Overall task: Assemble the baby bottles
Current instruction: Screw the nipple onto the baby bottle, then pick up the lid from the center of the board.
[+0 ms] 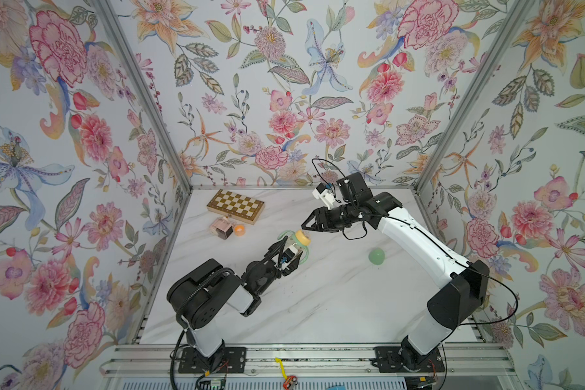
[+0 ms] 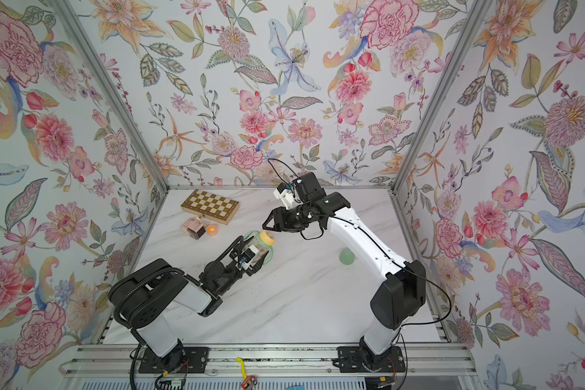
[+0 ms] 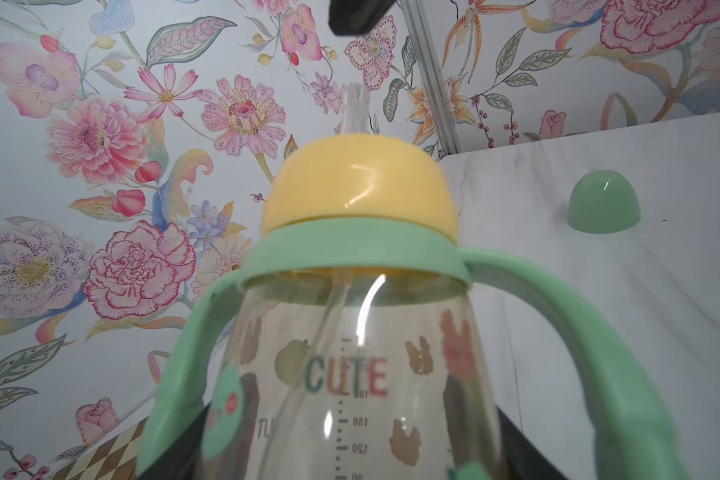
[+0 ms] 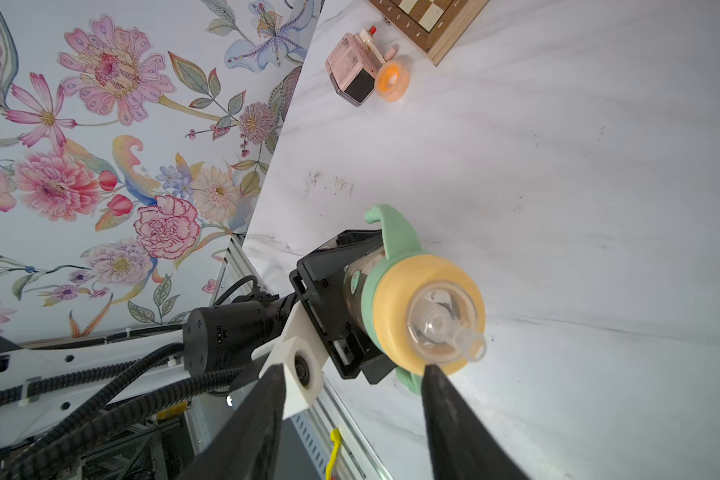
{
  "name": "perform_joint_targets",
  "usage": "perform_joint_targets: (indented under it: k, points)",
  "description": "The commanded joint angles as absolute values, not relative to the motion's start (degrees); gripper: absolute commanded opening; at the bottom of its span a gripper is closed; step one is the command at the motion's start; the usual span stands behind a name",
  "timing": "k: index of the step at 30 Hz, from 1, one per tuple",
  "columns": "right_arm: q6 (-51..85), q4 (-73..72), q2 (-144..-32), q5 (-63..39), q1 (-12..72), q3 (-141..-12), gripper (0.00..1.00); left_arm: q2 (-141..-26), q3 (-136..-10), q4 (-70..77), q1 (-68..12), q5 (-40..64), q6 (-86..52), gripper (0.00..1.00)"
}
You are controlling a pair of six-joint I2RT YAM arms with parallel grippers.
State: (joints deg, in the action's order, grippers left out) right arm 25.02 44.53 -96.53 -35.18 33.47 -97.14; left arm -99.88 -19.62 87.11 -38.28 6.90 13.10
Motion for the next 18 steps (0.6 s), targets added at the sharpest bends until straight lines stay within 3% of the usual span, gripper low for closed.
perform_joint_targets:
  k: [1, 9, 14, 18]
  points:
    - [33.81, 45.87, -90.64, -32.70, 30.64, -97.36, 0.60, -98.99, -19.12, 102.37, -38.76, 8.53, 11.90, 0.00]
    - [28.93, 46.82, -77.63, -31.20, 11.04, -87.18, 0.72, -96.42, -20.60, 102.79, -38.77, 24.31, 1.72, 0.00]
    - [19.91, 53.77, -75.73, -14.90, 4.16, -79.67, 0.75, -94.52, -22.03, 102.88, -39.95, 28.48, -1.15, 0.00]
    - [17.73, 52.11, -78.68, -9.71, 3.62, -69.94, 0.73, -94.38, -22.94, 102.89, -40.12, 29.62, -2.11, 0.00]
